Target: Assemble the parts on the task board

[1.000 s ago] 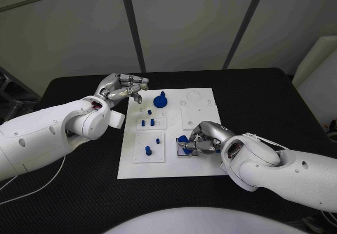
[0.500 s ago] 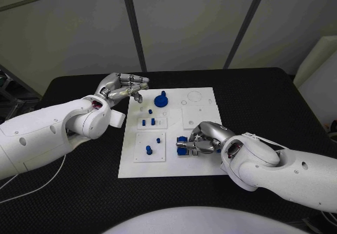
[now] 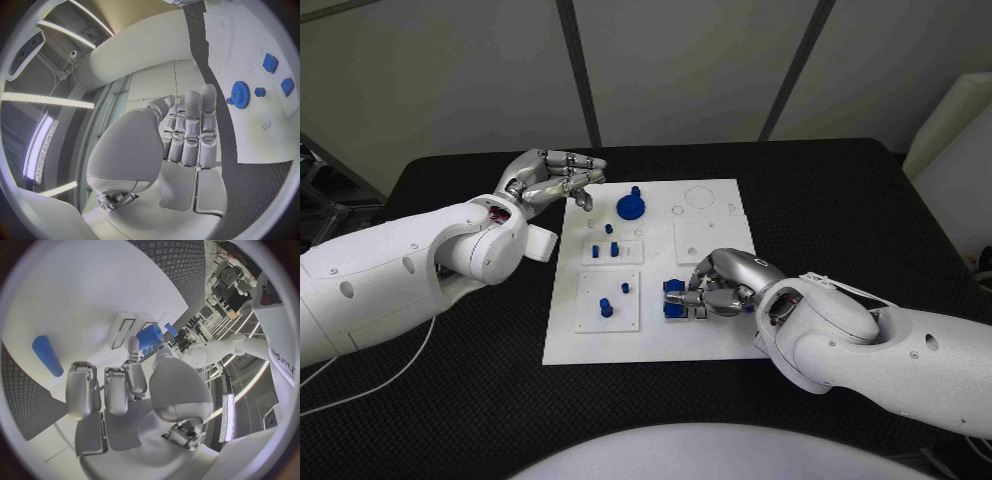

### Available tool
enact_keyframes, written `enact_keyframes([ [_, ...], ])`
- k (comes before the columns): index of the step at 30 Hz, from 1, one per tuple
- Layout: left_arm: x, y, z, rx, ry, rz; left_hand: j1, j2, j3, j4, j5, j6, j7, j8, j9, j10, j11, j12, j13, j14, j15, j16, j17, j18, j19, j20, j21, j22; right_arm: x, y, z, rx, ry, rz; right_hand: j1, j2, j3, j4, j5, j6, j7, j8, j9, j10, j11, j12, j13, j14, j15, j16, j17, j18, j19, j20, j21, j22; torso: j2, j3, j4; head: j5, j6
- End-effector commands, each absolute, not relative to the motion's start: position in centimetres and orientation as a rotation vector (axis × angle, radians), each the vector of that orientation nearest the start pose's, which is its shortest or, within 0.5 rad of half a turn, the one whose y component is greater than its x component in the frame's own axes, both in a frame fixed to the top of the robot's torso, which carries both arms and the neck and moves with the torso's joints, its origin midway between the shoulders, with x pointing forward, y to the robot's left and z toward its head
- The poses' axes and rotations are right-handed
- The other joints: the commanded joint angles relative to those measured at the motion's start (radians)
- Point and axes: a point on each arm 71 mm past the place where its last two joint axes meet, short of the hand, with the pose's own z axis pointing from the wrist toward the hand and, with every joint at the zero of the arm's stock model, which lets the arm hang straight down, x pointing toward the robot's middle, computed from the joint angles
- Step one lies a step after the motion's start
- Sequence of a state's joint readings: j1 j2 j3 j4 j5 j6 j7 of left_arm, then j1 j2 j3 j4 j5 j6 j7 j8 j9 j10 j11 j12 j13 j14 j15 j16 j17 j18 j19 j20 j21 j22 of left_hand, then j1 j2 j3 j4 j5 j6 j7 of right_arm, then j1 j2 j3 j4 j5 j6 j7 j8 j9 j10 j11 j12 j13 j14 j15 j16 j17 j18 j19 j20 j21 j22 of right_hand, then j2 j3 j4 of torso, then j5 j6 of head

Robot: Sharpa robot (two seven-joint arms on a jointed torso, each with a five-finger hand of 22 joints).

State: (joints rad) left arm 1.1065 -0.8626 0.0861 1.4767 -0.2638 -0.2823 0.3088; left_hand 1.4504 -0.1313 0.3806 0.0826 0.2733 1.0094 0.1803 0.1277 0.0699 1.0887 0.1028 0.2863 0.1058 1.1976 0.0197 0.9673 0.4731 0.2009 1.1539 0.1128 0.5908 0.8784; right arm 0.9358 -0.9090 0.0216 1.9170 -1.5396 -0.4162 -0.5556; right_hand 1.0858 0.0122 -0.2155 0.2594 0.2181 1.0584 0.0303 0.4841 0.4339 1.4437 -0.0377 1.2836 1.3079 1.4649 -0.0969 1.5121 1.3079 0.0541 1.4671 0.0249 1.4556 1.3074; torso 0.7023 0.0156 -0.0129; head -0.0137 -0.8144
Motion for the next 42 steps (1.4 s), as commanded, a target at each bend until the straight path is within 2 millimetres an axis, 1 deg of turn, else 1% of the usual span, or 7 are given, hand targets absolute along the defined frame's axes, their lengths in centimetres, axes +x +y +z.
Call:
enact_keyframes([
  [1, 49.6, 23.0, -18.1, -0.939, 1.476, -1.454, -0.012, 0.001, -0.005, 0.001, -0.004, -0.002, -0.002, -0.001, 0.000, -0.008, 0.001, 0.006, 0.001, -0.006, 0.000, -0.001, -0.001, -0.018, -0.001, 0.003, -0.006, -0.001, 36.6, -14.7, -22.7, 0.082, 1.813, 0.668, 0.067, -0.005, 0.008, -0.018, 0.002, -0.009, 0.001, 0.006, 0.003, 0.001, 0.000, -0.005, 0.021, 0.084, -0.001, 0.004, 0.155, -0.013, 0.015, -0.009, 0.004, 0.083, 0.000, 0.0002, -0.0005, 0.000, 0.000],
  [6, 49.6, 23.0, -18.1, -0.940, 1.476, -1.452, -0.012, 0.001, -0.005, 0.001, -0.004, -0.002, -0.002, -0.001, 0.000, -0.008, 0.001, 0.006, 0.001, -0.006, 0.000, -0.001, -0.001, -0.018, -0.001, 0.003, -0.006, -0.001, 36.2, -14.8, -22.4, 0.075, 1.794, 0.693, 0.087, -0.011, 0.004, -0.020, -0.005, -0.009, 0.001, 0.007, 0.005, 0.003, 0.000, -0.004, 0.024, 0.085, -0.001, 0.006, 0.159, -0.014, 0.016, -0.009, 0.006, 0.085, -0.001, 0.0007, -0.0017, 0.002, 0.000],
  [11, 49.6, 23.1, -18.2, -0.941, 1.477, -1.450, -0.012, 0.001, -0.005, 0.001, -0.004, -0.002, -0.002, -0.001, 0.000, -0.008, 0.001, 0.006, 0.001, -0.006, 0.000, -0.001, -0.001, -0.018, -0.001, 0.003, -0.006, -0.001, 35.9, -14.9, -22.0, 0.067, 1.781, 0.714, 0.088, -0.015, -0.002, -0.014, -0.012, -0.008, 0.002, 0.008, 0.006, 0.004, 0.000, -0.002, 0.026, 0.086, -0.001, 0.007, 0.161, -0.014, 0.018, -0.009, 0.007, 0.088, 0.000, 0.0006, -0.0004, 0.001, 0.001],
  [17, 49.6, 23.1, -18.3, -0.943, 1.478, -1.448, -0.012, 0.001, -0.005, 0.001, -0.004, -0.002, -0.002, -0.001, 0.000, -0.008, 0.001, 0.006, 0.001, -0.006, 0.000, -0.001, -0.001, -0.018, -0.001, 0.003, -0.006, -0.001, 35.7, -15.2, -22.0, 0.054, 1.786, 0.713, 0.092, -0.017, -0.003, -0.013, -0.010, -0.008, 0.001, 0.009, 0.007, 0.004, 0.000, -0.003, 0.026, 0.086, -0.001, 0.007, 0.162, -0.014, 0.018, -0.009, 0.008, 0.090, 0.000, -0.0008, -0.0007, 0.000, 0.002],
  [21, 49.6, 23.1, -18.3, -0.943, 1.479, -1.449, -0.012, 0.001, -0.005, 0.001, -0.004, -0.002, -0.002, -0.001, 0.000, -0.008, 0.001, 0.006, 0.001, -0.006, 0.000, -0.001, -0.001, -0.018, -0.001, 0.003, -0.006, -0.001, 35.8, -15.3, -22.1, 0.049, 1.794, 0.708, 0.111, -0.016, -0.002, -0.015, -0.001, -0.008, 0.001, 0.010, 0.008, 0.005, -0.001, -0.003, 0.028, 0.086, -0.001, 0.007, 0.162, -0.014, 0.018, -0.010, 0.008, 0.090, 0.000, -0.0003, 0.0008, -0.001, 0.003],
  [30, 49.6, 23.1, -18.4, -0.945, 1.482, -1.448, -0.013, 0.002, -0.005, 0.001, -0.004, -0.003, -0.002, -0.001, 0.000, -0.010, 0.001, 0.007, 0.001, -0.006, 0.000, -0.001, -0.002, -0.018, -0.001, 0.003, -0.006, -0.002, 36.1, -15.2, -22.4, 0.026, 1.801, 0.684, 0.190, -0.004, 0.007, -0.036, 0.011, -0.009, -0.001, 0.011, 0.012, 0.006, -0.003, -0.004, 0.031, 0.086, -0.002, 0.008, 0.164, -0.015, 0.019, -0.011, 0.009, 0.093, 0.002, -0.0011, 0.0020, 0.001, 0.000],
  [42, 49.6, 23.1, -18.4, -0.945, 1.484, -1.449, -0.014, 0.003, -0.006, 0.001, -0.004, -0.003, -0.002, -0.001, 0.000, -0.010, 0.001, 0.007, 0.002, -0.007, 0.000, -0.001, -0.002, -0.018, -0.001, 0.003, -0.007, -0.002, 36.9, -15.2, -22.8, 0.030, 1.796, 0.640, 0.219, 0.024, 0.016, -0.037, 0.015, -0.006, -0.004, 0.012, 0.013, 0.011, -0.005, 0.003, 0.039, 0.087, -0.004, 0.009, 0.167, -0.015, 0.020, -0.012, 0.010, 0.095, 0.002, -0.0005, 0.0008, 0.004, -0.006],
])
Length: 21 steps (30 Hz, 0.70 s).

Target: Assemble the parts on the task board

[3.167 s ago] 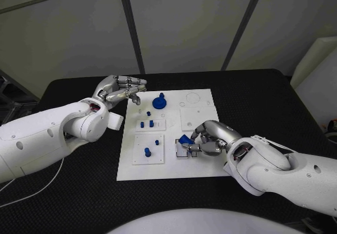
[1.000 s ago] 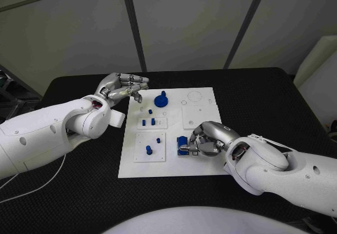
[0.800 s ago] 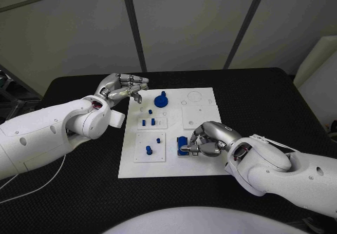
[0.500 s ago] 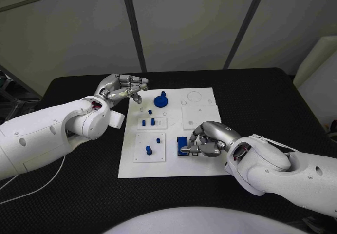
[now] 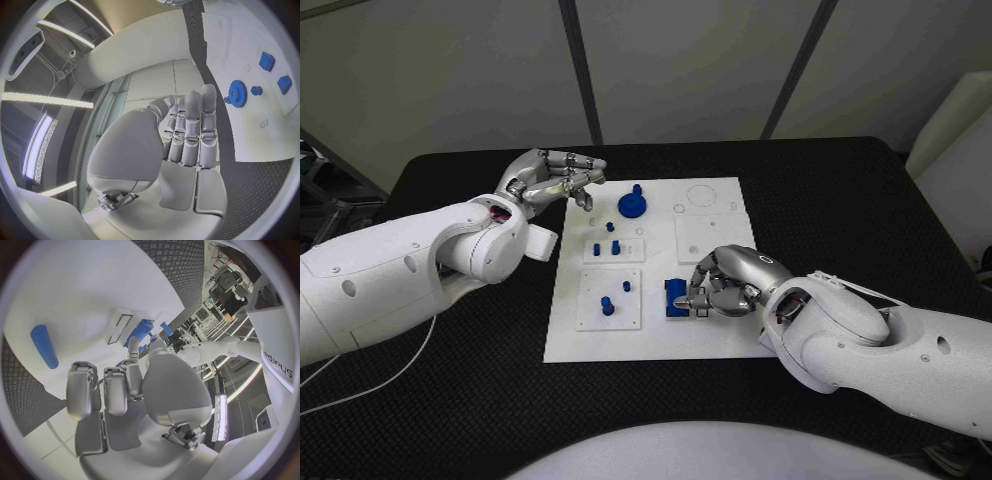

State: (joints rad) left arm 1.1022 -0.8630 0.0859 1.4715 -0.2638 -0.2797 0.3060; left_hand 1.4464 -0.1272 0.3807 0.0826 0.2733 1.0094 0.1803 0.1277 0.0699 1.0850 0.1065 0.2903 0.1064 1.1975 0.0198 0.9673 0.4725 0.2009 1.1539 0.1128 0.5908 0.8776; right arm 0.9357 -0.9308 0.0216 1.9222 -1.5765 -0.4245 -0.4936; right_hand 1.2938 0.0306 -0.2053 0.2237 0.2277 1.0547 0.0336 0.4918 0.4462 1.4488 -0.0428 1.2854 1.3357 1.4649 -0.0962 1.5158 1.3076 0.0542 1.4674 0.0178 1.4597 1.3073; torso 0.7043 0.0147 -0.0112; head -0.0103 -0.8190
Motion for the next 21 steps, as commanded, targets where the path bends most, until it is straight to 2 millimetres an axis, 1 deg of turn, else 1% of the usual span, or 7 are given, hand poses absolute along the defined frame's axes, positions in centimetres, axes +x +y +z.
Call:
enact_keyframes([
  [1, 49.6, 23.1, -18.4, -0.945, 1.485, -1.449, -0.010, -0.001, -0.006, 0.001, -0.004, -0.003, -0.002, -0.001, 0.000, -0.006, -0.003, 0.003, 0.001, -0.006, 0.000, -0.001, -0.001, -0.018, -0.001, 0.003, -0.007, -0.001, 36.9, -15.2, -22.9, 0.026, 1.799, 0.639, 0.013, 0.006, 0.006, -0.002, 0.006, -0.002, -0.008, 0.005, 0.001, 0.006, 0.000, 0.002, 0.012, 0.087, -0.005, 0.005, 0.167, -0.016, 0.020, -0.005, 0.006, 0.096, -0.001, 0.0003, -0.0003, 0.001, -0.003],
  [5, 49.6, 23.1, -18.4, -0.946, 1.485, -1.449, -0.010, -0.001, -0.006, 0.001, -0.004, -0.003, -0.002, -0.001, 0.000, -0.006, -0.003, 0.003, 0.001, -0.006, 0.000, -0.001, -0.001, -0.018, -0.001, 0.003, -0.007, -0.001, 36.9, -15.1, -23.0, 0.007, 1.812, 0.642, 0.035, -0.001, 0.002, -0.011, 0.004, -0.003, -0.008, 0.005, 0.002, 0.006, -0.001, 0.001, 0.013, 0.086, -0.006, 0.005, 0.167, -0.015, 0.020, -0.006, 0.006, 0.095, -0.001, 0.0004, -0.0012, 0.002, -0.004],
  [9, 49.6, 23.1, -18.4, -0.947, 1.486, -1.447, -0.010, -0.001, -0.006, 0.001, -0.004, -0.003, -0.002, -0.001, 0.000, -0.006, -0.003, 0.003, 0.001, -0.006, 0.000, -0.001, -0.001, -0.018, -0.001, 0.003, -0.007, -0.001, 36.8, -15.0, -23.1, -0.011, 1.825, 0.650, 0.044, -0.017, -0.010, -0.016, -0.010, -0.005, -0.006, 0.004, 0.003, 0.004, 0.000, -0.004, 0.010, 0.086, -0.005, 0.003, 0.164, -0.015, 0.018, -0.006, 0.004, 0.093, -0.001, 0.0001, -0.0020, 0.003, -0.004],
  [13, 49.6, 23.1, -18.4, -0.947, 1.488, -1.448, -0.010, -0.001, -0.006, 0.001, -0.004, -0.003, -0.002, -0.001, 0.000, -0.006, -0.003, 0.003, 0.001, -0.006, 0.000, -0.001, -0.001, -0.018, -0.001, 0.003, -0.007, -0.001, 36.7, -15.2, -22.9, 0.001, 1.806, 0.661, 0.048, -0.019, -0.012, -0.018, -0.014, -0.006, -0.006, 0.003, 0.002, 0.001, 0.001, -0.011, 0.006, 0.085, -0.005, 0.002, 0.162, -0.014, 0.017, -0.006, 0.002, 0.090, -0.002, 0.0001, -0.0024, 0.002, -0.004],
  [16, 49.5, 23.2, -18.4, -0.947, 1.489, -1.447, -0.010, -0.001, -0.006, 0.001, -0.004, -0.003, -0.002, -0.001, 0.000, -0.006, -0.003, 0.003, 0.001, -0.006, 0.000, -0.001, -0.001, -0.018, -0.001, 0.003, -0.007, -0.001, 36.6, -15.7, -22.4, 0.029, 1.762, 0.678, 0.062, -0.015, -0.011, -0.023, -0.005, -0.010, -0.005, 0.001, 0.002, -0.002, 0.002, -0.017, 0.002, 0.084, -0.004, 0.000, 0.158, -0.013, 0.015, -0.005, -0.001, 0.086, -0.003, 0.0010, -0.0029, -0.001, -0.004],
  [18, 49.5, 23.2, -18.5, -0.948, 1.488, -1.446, -0.010, -0.001, -0.006, 0.001, -0.004, -0.003, -0.002, -0.001, 0.000, -0.006, -0.003, 0.003, 0.001, -0.006, 0.000, -0.001, -0.001, -0.018, -0.001, 0.003, -0.007, -0.001, 36.5, -16.2, -22.1, 0.058, 1.729, 0.697, 0.070, -0.014, -0.012, -0.024, 0.009, -0.017, -0.002, -0.005, -0.001, -0.010, 0.004, -0.033, -0.009, 0.083, -0.003, -0.005, 0.150, -0.012, 0.010, -0.004, -0.006, 0.079, -0.003, 0.0013, -0.0039, -0.002, -0.003],
  [21, 49.5, 23.2, -18.5, -0.948, 1.488, -1.446, -0.010, -0.001, -0.006, 0.001, -0.004, -0.003, -0.002, -0.001, 0.000, -0.006, -0.003, 0.003, 0.001, -0.006, 0.000, -0.001, -0.001, -0.018, -0.001, 0.003, -0.007, -0.001, 36.4, -17.1, -21.7, 0.098, 1.707, 0.718, 0.075, -0.006, -0.015, -0.018, 0.032, -0.047, 0.012, -0.036, -0.016, -0.028, 0.014, -0.069, -0.034, 0.080, 0.004, -0.012, 0.138, -0.009, 0.004, 0.000, -0.014, 0.067, -0.003, 0.0015, -0.0049, -0.005, 0.000],
])
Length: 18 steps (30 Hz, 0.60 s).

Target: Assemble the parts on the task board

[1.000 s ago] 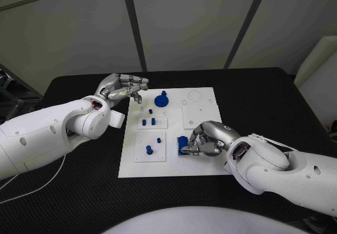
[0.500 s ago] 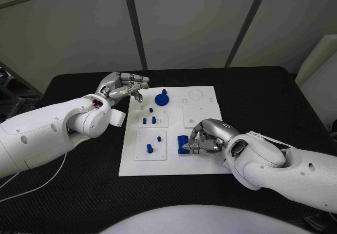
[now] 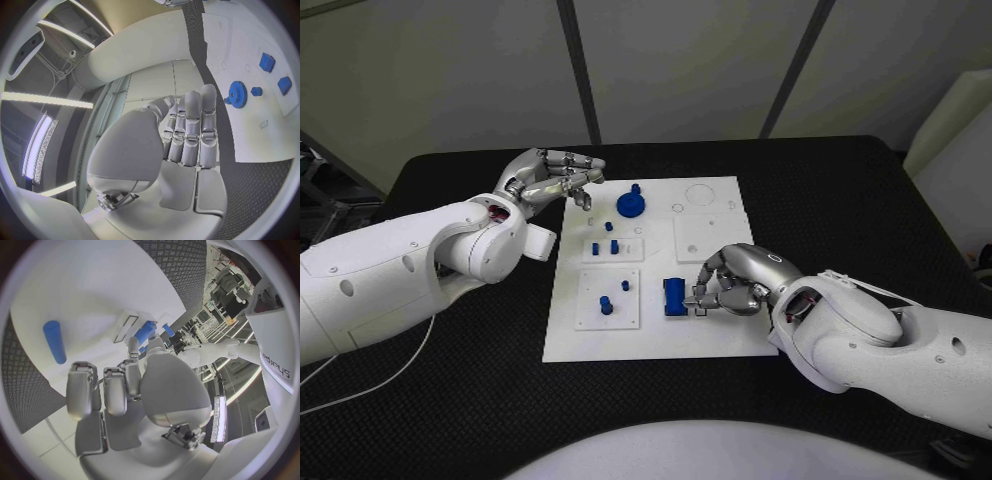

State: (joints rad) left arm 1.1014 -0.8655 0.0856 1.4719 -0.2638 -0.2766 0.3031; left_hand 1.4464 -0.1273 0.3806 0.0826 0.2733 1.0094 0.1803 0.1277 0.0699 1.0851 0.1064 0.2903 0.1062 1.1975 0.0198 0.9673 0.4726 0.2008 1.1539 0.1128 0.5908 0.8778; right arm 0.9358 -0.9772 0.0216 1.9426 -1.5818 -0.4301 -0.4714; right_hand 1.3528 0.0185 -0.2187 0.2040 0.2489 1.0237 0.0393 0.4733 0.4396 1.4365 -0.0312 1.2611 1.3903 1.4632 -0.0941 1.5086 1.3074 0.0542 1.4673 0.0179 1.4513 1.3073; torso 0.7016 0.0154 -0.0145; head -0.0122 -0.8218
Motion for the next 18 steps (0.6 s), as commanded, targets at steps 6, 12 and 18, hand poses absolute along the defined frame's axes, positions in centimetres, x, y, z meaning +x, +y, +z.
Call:
enact_keyframes([
  [6, 49.5, 23.3, -18.5, -0.948, 1.487, -1.446, -0.011, 0.000, -0.006, 0.002, -0.004, -0.003, -0.002, -0.001, 0.000, -0.007, -0.002, 0.004, 0.001, -0.007, 0.000, 0.000, -0.002, -0.018, -0.001, 0.004, -0.008, -0.002, 36.1, -20.5, -21.3, 0.174, 1.724, 0.704, 0.037, 0.023, -0.012, 0.016, 0.031, -0.058, 0.046, -0.132, -0.066, -0.035, 0.035, -0.090, -0.118, 0.080, 0.030, -0.012, 0.129, -0.007, -0.003, 0.025, -0.015, 0.056, -0.001, 0.0002, -0.0029, -0.018, 0.012],
  [12, 49.4, 23.3, -18.6, -0.947, 1.487, -1.448, -0.011, 0.000, -0.006, 0.002, -0.004, -0.003, -0.002, -0.001, 0.000, -0.007, -0.002, 0.004, 0.001, -0.007, 0.000, 0.000, -0.002, -0.018, -0.001, 0.004, -0.008, -0.002, 35.9, -23.2, -21.3, 0.152, 1.752, 0.611, 0.054, 0.030, -0.022, 0.022, 0.034, -0.034, 0.055, -0.198, -0.105, -0.035, 0.044, -0.101, -0.123, 0.080, 0.038, -0.013, 0.128, -0.006, -0.003, 0.035, -0.016, 0.056, 0.002, 0.0009, -0.0019, -0.038, 0.021],
  [18, 49.3, 23.2, -18.7, -0.948, 1.489, -1.450, -0.011, 0.000, -0.006, 0.002, -0.004, -0.003, -0.002, -0.001, 0.000, -0.007, -0.002, 0.004, 0.001, -0.007, 0.000, 0.000, -0.002, -0.018, -0.001, 0.004, -0.008, -0.002, 36.0, -24.7, -21.5, 0.109, 1.763, 0.506, 0.060, 0.031, -0.030, 0.028, 0.051, -0.007, 0.053, -0.223, -0.121, -0.032, 0.043, -0.102, -0.123, 0.080, 0.038, -0.013, 0.130, -0.007, -0.001, 0.036, -0.015, 0.059, 0.003, 0.0030, -0.0018, -0.063, 0.022],
])
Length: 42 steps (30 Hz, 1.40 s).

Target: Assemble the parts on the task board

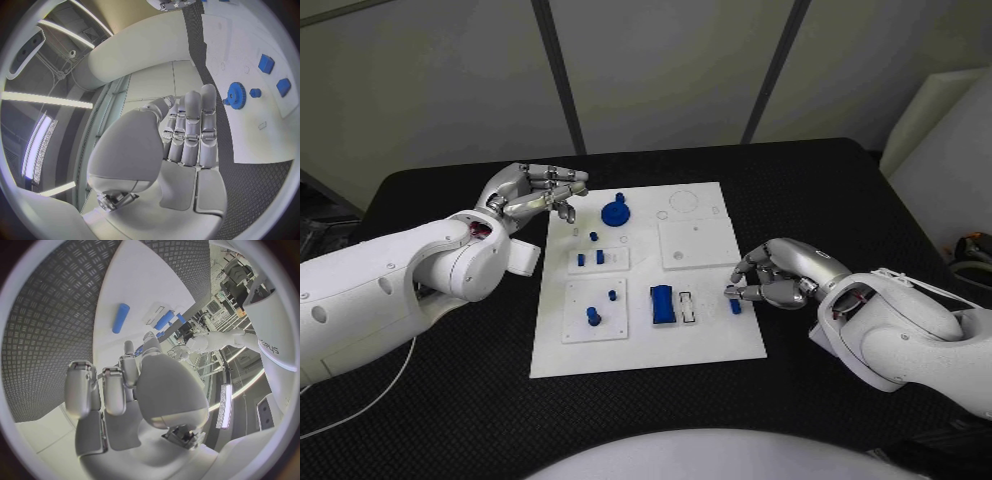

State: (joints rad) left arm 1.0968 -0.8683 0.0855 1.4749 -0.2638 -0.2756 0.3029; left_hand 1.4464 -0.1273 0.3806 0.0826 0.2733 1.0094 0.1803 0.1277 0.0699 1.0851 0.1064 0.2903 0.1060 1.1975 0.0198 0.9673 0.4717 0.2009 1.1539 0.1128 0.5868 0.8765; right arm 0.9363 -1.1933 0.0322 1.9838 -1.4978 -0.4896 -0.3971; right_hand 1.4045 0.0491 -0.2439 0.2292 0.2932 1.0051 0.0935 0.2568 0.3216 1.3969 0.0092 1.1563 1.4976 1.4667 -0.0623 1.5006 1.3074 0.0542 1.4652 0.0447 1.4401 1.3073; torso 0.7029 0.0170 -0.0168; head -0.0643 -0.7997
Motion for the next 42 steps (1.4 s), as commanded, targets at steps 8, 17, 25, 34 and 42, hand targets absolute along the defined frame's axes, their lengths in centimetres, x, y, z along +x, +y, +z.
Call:
enact_keyframes([
  [8, 49.3, 23.2, -18.8, -0.951, 1.493, -1.449, -0.011, 0.000, -0.006, 0.002, -0.004, -0.003, -0.002, -0.001, 0.000, -0.008, -0.002, 0.004, 0.001, -0.007, 0.000, 0.000, -0.001, -0.018, -0.001, 0.004, -0.004, -0.001, 36.1, -25.3, -21.7, 0.066, 1.783, 0.414, -0.005, -0.010, -0.028, 0.021, 0.008, 0.067, -0.014, -0.011, -0.006, 0.006, -0.008, -0.010, -0.237, 0.075, -0.001, -0.010, 0.122, -0.005, -0.002, 0.004, -0.009, 0.053, 0.000, -0.0012, 0.0030, -0.023, -0.003],
  [17, 49.2, 23.2, -18.9, -0.952, 1.495, -1.450, -0.011, 0.000, -0.006, 0.002, -0.004, -0.003, -0.002, -0.001, 0.000, -0.008, -0.002, 0.004, 0.001, -0.007, 0.000, 0.000, -0.001, -0.018, -0.001, 0.004, -0.004, -0.001, 36.4, -25.1, -22.3, 0.023, 1.813, 0.353, -0.021, -0.021, -0.046, 0.037, 0.007, 0.081, -0.018, -0.016, -0.003, 0.007, -0.011, -0.013, -0.239, 0.074, -0.005, -0.011, 0.121, -0.005, -0.003, 0.001, -0.011, 0.051, 0.000, -0.0020, 0.0058, -0.026, -0.004],
  [25, 49.2, 23.2, -18.9, -0.952, 1.496, -1.451, -0.011, 0.000, -0.006, 0.002, -0.004, -0.003, -0.002, -0.001, 0.000, -0.008, -0.002, 0.004, 0.001, -0.007, 0.000, 0.000, -0.001, -0.018, -0.001, 0.004, -0.004, -0.001, 36.7, -24.5, -22.7, 0.007, 1.829, 0.353, -0.023, -0.024, -0.049, 0.040, 0.007, 0.081, -0.018, -0.017, -0.002, 0.007, -0.011, -0.014, -0.239, 0.074, -0.005, -0.012, 0.121, -0.005, -0.003, 0.000, -0.011, 0.051, 0.000, -0.0023, 0.0051, -0.023, -0.005],
  [34, 49.2, 23.2, -19.0, -0.953, 1.496, -1.452, -0.011, 0.000, -0.006, 0.002, -0.004, -0.003, -0.002, -0.001, 0.000, -0.008, -0.002, 0.004, 0.001, -0.007, 0.000, 0.000, -0.001, -0.018, -0.001, 0.004, -0.004, -0.001, 36.8, -23.8, -23.6, -0.013, 1.868, 0.352, -0.020, -0.023, -0.049, 0.040, 0.009, 0.085, -0.019, -0.018, -0.001, 0.008, -0.012, -0.013, -0.238, 0.075, -0.005, -0.011, 0.122, -0.005, -0.003, 0.000, -0.011, 0.051, 0.000, -0.0028, 0.0060, -0.021, -0.009],
  [42, 49.2, 23.3, -19.0, -0.953, 1.496, -1.449, -0.011, 0.000, -0.006, 0.002, -0.004, -0.003, -0.002, -0.001, 0.000, -0.008, -0.002, 0.004, 0.001, -0.007, 0.000, 0.000, -0.001, -0.018, -0.001, 0.004, -0.004, -0.001, 36.6, -23.3, -24.5, -0.088, 1.923, 0.319, 0.044, -0.021, -0.034, 0.008, 0.024, 0.093, -0.024, -0.023, 0.005, 0.005, -0.018, -0.017, -0.238, 0.075, -0.010, -0.012, 0.121, -0.004, -0.003, -0.005, -0.013, 0.050, 0.001, -0.0028, 0.0055, -0.016, -0.013],
])
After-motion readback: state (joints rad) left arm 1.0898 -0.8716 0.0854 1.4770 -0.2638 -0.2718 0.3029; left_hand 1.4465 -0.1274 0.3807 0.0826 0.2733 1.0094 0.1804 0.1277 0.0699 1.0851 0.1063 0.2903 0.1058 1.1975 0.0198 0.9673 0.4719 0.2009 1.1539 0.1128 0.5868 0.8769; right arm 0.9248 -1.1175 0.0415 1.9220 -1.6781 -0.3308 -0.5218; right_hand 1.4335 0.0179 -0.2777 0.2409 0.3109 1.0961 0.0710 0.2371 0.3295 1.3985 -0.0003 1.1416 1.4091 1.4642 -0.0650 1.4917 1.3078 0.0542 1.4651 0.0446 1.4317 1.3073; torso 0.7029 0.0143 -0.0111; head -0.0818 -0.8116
